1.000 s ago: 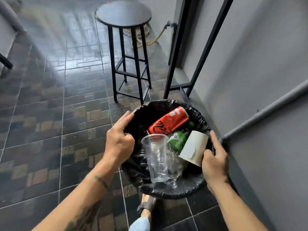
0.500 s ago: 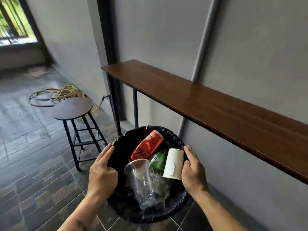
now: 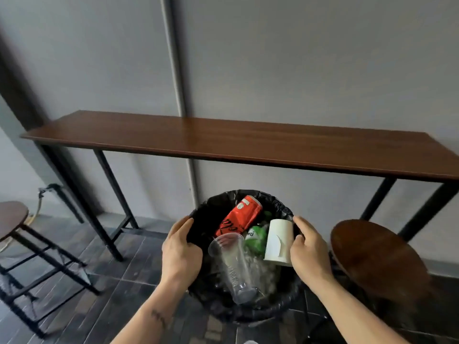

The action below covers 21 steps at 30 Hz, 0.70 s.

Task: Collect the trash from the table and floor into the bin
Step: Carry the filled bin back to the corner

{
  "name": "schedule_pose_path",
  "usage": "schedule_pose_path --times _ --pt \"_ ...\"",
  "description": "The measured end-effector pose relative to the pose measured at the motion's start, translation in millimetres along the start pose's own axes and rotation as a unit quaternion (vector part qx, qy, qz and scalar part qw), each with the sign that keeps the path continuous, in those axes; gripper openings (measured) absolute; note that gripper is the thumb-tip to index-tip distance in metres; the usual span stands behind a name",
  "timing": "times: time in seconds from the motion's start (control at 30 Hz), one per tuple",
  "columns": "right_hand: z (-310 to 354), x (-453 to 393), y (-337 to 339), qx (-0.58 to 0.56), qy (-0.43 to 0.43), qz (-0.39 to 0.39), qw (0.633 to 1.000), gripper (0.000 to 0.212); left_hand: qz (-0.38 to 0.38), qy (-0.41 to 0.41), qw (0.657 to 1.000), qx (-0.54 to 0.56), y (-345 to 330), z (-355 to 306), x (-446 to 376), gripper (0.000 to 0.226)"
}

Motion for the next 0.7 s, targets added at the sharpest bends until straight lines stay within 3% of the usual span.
schedule_pose_path --times 0.33,0.7 --pt "-76.2 41.0 176.0 0.009 -0.1 -0.188 0.977 0.049 0.2 -0.074 0.975 0.058 -137.1 -98.8 59.7 0.077" --pt "-194.9 76.3 380.6 0.022 -0.176 -0.296 0.939 0.05 0.346 -0.134 0.927 0.043 -315.7 -226.5 198.9 0.075"
Point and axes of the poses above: each hand's wrist, its own x-axis away from the middle knuckle, its own y-axis out of the back of the hand, z = x × y, the point moved 8 cm from there along -x, towards the middle knuckle, and after that the axes turned 3 degrees about -z, right-handed, at the moved point
